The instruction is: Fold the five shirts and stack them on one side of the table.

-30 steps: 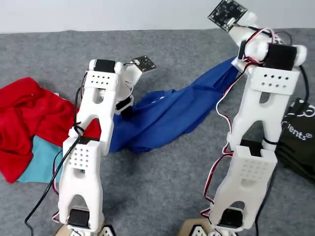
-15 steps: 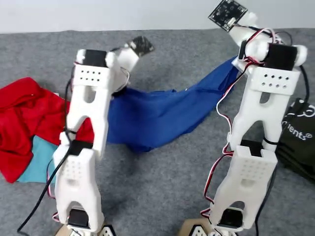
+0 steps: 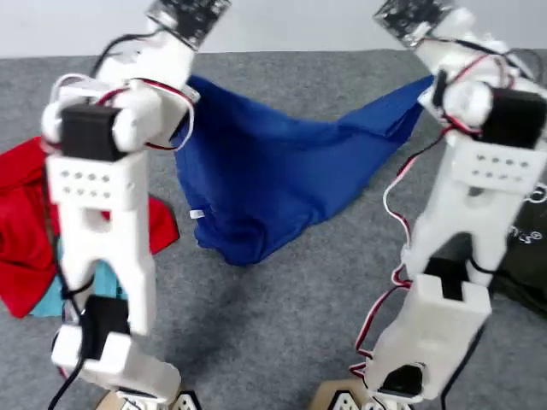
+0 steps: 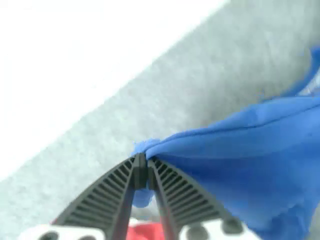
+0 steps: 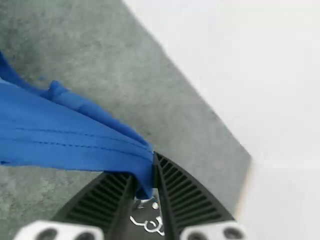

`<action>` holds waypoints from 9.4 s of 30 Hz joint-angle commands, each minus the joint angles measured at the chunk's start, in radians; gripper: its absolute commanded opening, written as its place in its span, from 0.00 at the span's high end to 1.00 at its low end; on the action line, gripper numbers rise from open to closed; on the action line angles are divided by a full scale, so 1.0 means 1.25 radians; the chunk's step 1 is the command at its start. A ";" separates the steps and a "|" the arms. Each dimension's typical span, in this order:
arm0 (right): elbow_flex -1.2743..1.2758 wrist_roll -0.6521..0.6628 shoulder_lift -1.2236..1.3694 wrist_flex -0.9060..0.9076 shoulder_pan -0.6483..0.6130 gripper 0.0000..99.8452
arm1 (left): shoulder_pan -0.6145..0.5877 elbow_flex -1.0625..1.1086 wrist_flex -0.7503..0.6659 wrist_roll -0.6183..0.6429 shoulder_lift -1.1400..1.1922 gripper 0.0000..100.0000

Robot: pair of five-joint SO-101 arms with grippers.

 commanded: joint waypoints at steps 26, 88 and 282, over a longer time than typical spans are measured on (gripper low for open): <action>-0.009 -0.123 -0.349 -0.282 0.082 0.99 | -0.171 -0.082 -0.196 0.065 -0.129 1.00; 0.342 -0.041 -0.413 -0.118 0.138 0.99 | -0.169 0.754 -0.300 -0.029 -0.534 1.00; 0.636 0.182 -0.726 -0.148 0.120 0.99 | -0.090 0.483 -0.031 0.032 -0.534 1.00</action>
